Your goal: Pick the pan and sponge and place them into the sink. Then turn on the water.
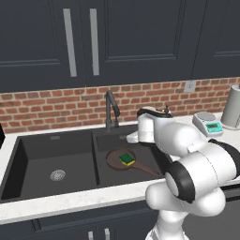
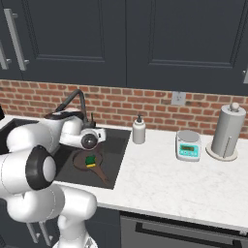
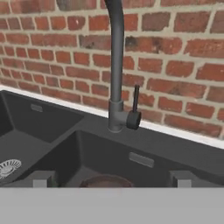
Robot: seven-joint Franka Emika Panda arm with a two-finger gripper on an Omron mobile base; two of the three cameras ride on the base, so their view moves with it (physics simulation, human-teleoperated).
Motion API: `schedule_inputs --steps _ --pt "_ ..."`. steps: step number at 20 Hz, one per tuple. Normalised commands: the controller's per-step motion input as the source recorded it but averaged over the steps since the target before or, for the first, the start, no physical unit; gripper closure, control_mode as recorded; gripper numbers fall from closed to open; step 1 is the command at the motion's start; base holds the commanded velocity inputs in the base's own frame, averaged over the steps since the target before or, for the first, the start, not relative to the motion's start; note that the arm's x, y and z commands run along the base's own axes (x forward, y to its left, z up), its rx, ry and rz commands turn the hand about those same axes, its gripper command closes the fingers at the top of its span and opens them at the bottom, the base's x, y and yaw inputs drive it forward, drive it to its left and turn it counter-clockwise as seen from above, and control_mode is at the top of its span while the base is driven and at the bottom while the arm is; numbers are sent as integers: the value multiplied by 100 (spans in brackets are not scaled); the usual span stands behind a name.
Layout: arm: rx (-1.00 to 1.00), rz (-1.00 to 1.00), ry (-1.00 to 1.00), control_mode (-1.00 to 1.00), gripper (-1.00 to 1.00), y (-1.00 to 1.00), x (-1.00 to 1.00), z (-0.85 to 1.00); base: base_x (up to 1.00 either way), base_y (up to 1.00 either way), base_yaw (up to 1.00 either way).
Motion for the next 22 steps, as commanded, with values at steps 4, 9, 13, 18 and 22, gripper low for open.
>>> schedule_inputs --steps 4,9,13,18,22 --pt "-5 3 -24 -100 -100 -16 0 0 0 0 0" --pt "-5 5 -29 -100 -100 -13 0 0 0 0 0" --pt "-4 6 -31 -100 -100 0 0 0 0 0 0" --pt "0 1 -13 -100 -100 0 11 0 0 0 0" --pt "4 0 0 -100 -100 0 30 0 0 0 0"
